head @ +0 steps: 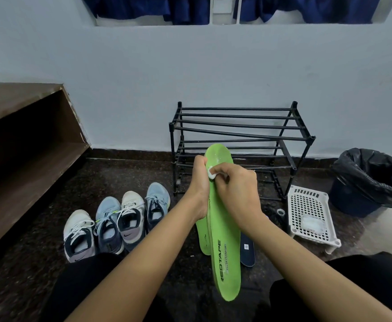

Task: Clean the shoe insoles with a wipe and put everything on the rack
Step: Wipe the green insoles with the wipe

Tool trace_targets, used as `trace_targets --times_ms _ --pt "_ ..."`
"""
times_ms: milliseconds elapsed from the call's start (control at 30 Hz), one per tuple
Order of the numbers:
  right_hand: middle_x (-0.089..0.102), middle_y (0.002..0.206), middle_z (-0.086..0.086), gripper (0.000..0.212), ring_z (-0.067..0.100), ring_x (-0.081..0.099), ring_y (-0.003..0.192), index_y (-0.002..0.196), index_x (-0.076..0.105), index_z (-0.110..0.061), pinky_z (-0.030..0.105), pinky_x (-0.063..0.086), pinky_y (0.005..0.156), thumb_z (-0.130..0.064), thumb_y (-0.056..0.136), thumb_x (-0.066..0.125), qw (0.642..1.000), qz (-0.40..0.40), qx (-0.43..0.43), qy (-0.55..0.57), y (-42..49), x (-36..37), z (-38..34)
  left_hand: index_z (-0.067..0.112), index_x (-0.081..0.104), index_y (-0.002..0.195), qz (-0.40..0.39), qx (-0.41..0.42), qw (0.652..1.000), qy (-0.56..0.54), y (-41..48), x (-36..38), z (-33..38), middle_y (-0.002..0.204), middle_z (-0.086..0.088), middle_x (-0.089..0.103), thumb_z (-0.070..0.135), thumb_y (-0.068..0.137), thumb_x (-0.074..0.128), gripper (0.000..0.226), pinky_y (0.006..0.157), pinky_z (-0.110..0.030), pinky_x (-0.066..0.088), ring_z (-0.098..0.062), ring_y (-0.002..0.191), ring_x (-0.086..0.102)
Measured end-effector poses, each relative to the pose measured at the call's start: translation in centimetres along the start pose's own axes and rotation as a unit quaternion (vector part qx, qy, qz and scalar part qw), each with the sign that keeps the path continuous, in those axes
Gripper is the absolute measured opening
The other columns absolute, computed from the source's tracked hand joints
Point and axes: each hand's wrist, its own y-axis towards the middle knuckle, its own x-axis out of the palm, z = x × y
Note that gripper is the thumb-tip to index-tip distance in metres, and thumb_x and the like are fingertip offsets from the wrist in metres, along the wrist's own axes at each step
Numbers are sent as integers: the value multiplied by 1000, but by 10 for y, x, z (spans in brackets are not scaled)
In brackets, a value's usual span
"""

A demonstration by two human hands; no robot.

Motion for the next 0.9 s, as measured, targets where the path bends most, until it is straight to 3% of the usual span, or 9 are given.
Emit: trace_targets --times_ms 200,400,567,767,900 --pt "71 84 -4 28 21 63 81 90 74 -18 35 49 82 1 80 56 1000 10 8 2 -1 -2 -2 23 48 31 -11 -3 1000 -8 -1 3 1 42 5 48 46 91 29 67 57 -30 35 -18 56 44" --pt "71 85 -1 25 20 63 80 94 73 -16 33 48 79 -2 81 56 999 -26 -20 -23 -10 5 -4 15 52 54 27 -13 999 -14 -5 -2 7 45 2 53 51 92 33 55 59 -30 40 -19 57 50" --pt "71 85 -1 25 23 63 81 90 73 -17 32 47 77 -2 80 56 999 -4 -13 -45 2 0 4 21 47 40 -3 -1 1000 -3 -9 6 1 44 2 47 44 93 29 61 54 -29 34 -17 52 43" --pt "72 89 -1 25 23 64 84 91 73 -16 31 47 80 -1 81 56 999 15 -10 -44 3 -4 0 20 48 47 -9 4 1000 -5 -11 6 4 44 2 48 43 93 30 55 54 -28 35 -17 52 45" --pt "72 92 -1 26 22 63 86 96 73 -17 33 48 81 -3 82 55 998 -19 -26 -51 -8 2 -2 18 51 45 15 -9 1000 -16 -9 2 7 43 1 51 48 93 32 60 57 -29 37 -19 56 47"
